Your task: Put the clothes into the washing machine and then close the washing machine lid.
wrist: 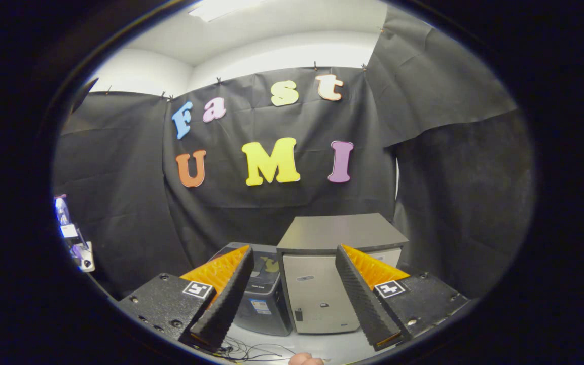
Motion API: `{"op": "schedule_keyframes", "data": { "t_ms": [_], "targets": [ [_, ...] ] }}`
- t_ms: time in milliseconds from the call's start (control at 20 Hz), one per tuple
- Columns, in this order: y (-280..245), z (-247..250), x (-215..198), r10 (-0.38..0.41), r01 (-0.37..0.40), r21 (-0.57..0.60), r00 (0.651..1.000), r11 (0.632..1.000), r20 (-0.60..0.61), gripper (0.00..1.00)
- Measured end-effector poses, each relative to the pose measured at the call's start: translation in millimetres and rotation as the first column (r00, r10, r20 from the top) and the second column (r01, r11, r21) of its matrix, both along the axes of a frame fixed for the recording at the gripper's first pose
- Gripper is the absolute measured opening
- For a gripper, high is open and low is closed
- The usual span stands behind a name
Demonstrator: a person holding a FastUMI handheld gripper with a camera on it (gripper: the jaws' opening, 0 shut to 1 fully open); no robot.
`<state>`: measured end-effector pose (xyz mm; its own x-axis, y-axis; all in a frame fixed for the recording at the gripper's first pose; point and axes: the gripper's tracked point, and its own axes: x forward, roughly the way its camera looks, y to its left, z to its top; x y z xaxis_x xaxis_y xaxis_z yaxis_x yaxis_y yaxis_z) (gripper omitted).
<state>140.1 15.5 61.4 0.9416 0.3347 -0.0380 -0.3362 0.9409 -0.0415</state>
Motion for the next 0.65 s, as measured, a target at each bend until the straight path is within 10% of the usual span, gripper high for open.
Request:
{"op": "schedule_keyframes", "data": {
  "t_ms": [650],
  "targets": [
    [0.3,0.1,1.5,0.001,-0.001,0.009,1.0,1.0,0.005,1.0]
  ]
}}
